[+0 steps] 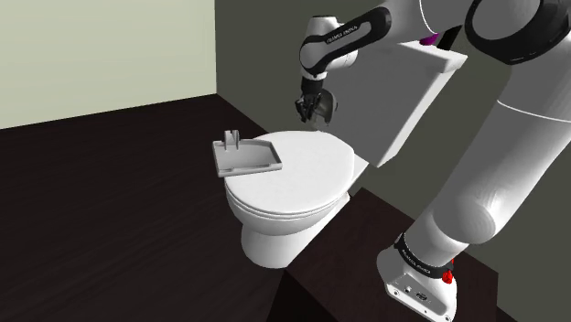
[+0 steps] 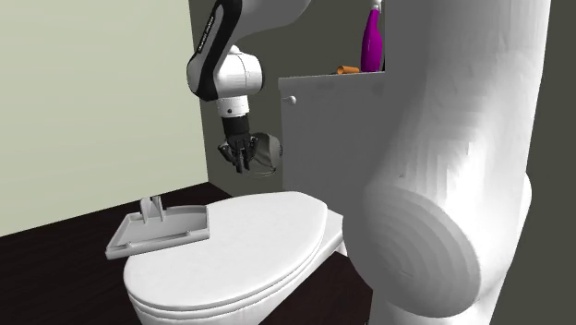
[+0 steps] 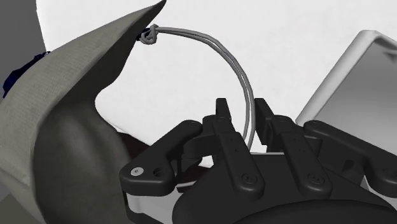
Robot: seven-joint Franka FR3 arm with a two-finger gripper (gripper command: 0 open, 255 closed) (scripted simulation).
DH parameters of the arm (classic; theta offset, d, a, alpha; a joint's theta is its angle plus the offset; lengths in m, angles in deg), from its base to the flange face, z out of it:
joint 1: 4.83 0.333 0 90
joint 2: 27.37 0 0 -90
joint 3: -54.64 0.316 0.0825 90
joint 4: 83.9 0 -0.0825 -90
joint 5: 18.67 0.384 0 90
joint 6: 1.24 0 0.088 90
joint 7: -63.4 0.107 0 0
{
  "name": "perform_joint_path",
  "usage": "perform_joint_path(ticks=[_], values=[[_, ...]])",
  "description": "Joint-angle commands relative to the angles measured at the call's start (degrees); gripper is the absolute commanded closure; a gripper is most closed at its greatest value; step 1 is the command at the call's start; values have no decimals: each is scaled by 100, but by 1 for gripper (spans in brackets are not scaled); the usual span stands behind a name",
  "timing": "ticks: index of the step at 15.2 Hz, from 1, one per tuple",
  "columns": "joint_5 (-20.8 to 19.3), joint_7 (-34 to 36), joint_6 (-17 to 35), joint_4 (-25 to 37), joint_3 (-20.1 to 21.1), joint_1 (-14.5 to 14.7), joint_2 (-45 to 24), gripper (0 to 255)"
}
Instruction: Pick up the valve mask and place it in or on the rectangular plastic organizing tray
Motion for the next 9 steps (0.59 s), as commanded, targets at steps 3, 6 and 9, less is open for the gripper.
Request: perform_joint_path(ticks=[3,6,9], values=[[-7,547,-48,137,229,304,-132,255],[-13,936,-98,278,392,530,-257,255],[-21,1314,-164,479,546,756,-424,255]])
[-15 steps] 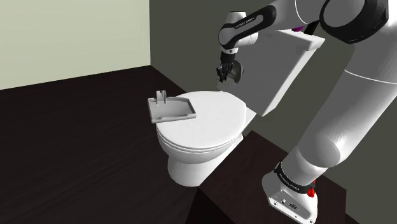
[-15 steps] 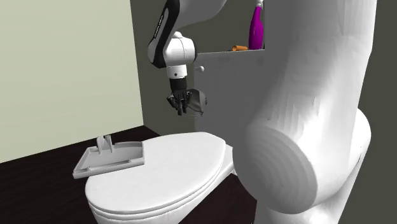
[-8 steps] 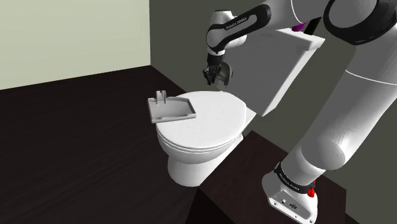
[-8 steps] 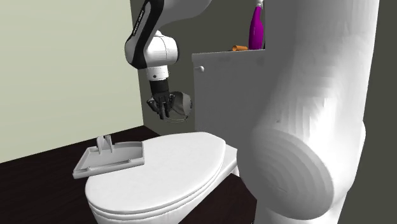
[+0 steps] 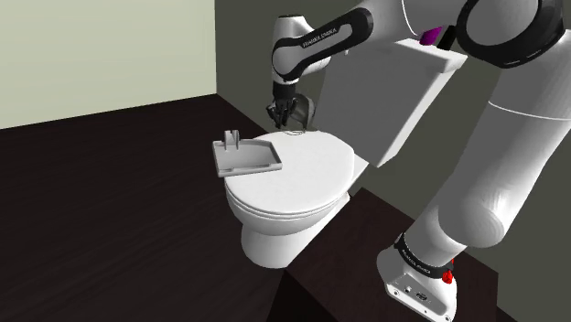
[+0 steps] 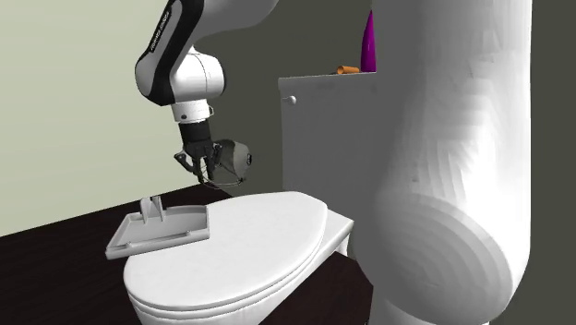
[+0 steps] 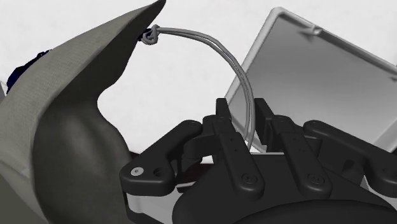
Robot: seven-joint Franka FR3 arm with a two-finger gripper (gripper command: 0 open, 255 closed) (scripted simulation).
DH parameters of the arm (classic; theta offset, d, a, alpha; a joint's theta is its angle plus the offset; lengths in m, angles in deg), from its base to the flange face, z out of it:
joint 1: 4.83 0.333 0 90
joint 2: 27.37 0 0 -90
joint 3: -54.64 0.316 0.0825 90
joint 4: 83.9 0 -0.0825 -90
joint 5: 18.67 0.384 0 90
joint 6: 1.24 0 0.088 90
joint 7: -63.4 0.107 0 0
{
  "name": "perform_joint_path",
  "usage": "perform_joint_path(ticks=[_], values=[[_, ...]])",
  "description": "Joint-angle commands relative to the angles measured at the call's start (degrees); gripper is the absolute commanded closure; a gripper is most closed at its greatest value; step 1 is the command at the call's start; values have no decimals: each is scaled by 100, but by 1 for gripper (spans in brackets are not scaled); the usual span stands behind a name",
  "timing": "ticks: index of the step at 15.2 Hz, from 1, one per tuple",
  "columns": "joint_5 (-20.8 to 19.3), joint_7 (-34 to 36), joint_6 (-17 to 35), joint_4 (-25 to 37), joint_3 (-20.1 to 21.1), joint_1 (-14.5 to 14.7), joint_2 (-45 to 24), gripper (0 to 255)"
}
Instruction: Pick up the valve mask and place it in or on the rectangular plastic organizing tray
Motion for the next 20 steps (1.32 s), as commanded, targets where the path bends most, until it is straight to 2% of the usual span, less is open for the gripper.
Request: perform_joint_path(ticks=[1,7,13,20], values=[[-3,278,-85,232,111,164,-167,255],[-36,991,-293,863,376,617,-651,255],[-92,1647,-609,1779,582,1087,-1306,255],[-128,1693,-173,1581,564,1094,-1546,255]])
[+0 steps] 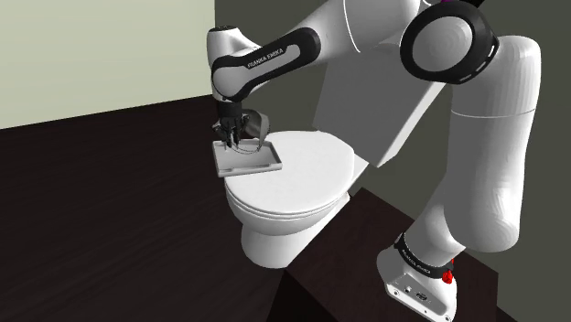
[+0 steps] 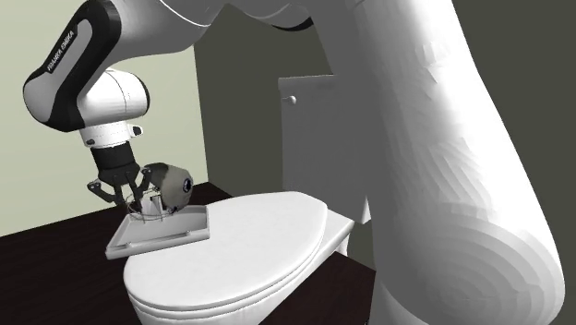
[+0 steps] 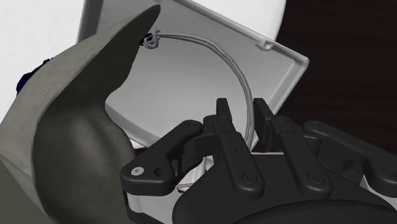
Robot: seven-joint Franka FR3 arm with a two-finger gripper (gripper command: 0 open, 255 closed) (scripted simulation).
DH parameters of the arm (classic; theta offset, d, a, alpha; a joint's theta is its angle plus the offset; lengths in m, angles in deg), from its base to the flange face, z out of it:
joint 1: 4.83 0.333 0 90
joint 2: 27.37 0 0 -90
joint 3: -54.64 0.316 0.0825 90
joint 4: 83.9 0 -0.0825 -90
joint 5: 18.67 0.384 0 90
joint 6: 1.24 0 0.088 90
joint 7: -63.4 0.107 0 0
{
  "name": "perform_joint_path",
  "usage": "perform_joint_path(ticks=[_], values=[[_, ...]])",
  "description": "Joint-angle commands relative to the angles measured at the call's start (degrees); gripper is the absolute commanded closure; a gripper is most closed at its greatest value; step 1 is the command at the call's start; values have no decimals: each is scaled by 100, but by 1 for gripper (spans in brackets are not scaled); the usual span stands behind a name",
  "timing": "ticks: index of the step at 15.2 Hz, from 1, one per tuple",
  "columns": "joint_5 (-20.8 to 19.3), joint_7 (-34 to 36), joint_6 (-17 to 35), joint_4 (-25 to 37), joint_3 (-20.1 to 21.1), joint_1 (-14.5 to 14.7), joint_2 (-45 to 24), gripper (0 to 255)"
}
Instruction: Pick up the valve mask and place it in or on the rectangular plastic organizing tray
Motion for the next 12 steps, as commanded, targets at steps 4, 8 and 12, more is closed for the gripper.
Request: perform_joint_path(ticks=[4,8,12], values=[[-12,15,124,-49,-5,3,-70,255],[-12,15,124,-49,-5,3,-70,255],[-12,14,123,-49,-5,2,-70,0]])
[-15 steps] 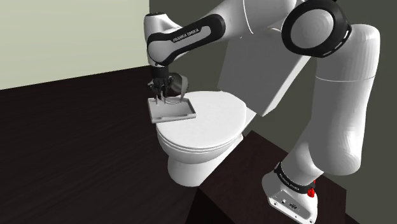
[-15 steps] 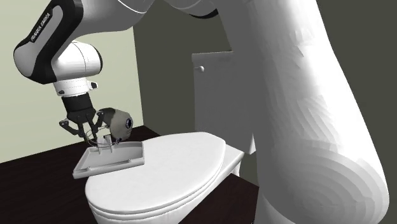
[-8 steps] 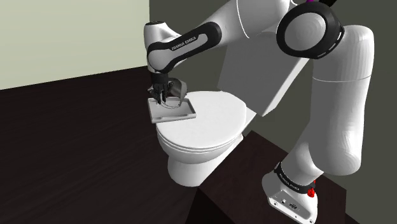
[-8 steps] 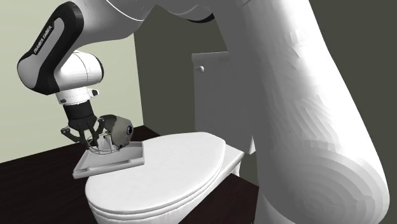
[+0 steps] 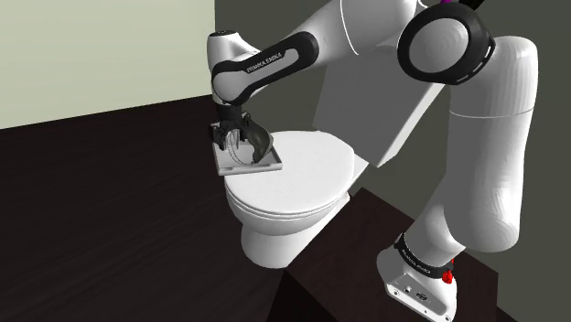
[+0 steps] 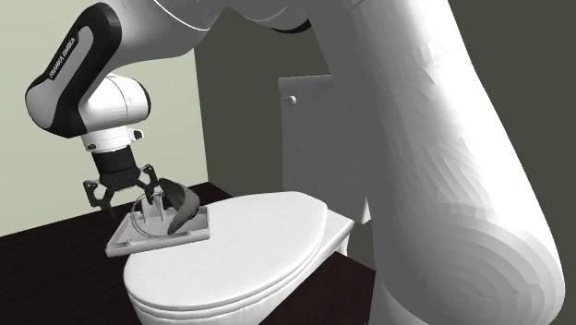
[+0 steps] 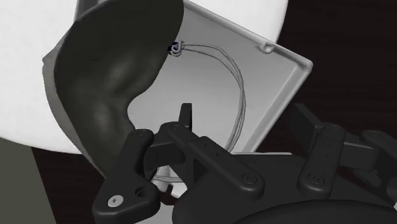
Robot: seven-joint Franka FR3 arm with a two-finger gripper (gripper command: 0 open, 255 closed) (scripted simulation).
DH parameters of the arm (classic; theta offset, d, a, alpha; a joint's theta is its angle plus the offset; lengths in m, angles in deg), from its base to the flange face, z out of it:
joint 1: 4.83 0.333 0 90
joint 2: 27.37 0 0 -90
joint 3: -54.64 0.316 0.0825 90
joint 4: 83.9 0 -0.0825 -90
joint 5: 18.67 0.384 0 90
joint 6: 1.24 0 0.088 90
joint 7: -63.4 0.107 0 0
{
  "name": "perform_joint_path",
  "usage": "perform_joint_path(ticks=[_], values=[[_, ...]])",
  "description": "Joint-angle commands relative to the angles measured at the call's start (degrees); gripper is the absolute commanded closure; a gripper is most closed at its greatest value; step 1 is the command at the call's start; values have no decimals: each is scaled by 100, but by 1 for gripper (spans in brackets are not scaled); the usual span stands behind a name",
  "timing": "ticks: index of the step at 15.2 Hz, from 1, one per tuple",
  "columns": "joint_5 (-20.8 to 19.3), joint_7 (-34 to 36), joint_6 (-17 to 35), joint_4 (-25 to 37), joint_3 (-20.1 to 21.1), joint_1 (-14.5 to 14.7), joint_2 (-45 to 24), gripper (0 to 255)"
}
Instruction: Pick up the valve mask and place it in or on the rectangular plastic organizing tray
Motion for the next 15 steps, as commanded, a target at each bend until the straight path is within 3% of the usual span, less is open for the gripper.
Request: perform_joint_path(ticks=[1,3,7,15], values=[[0,0,0,0,0,0,0,0],[0,0,0,0,0,0,0,0],[47,-31,-618,348,29,21,271,0],[47,-31,-618,348,29,21,271,0]])
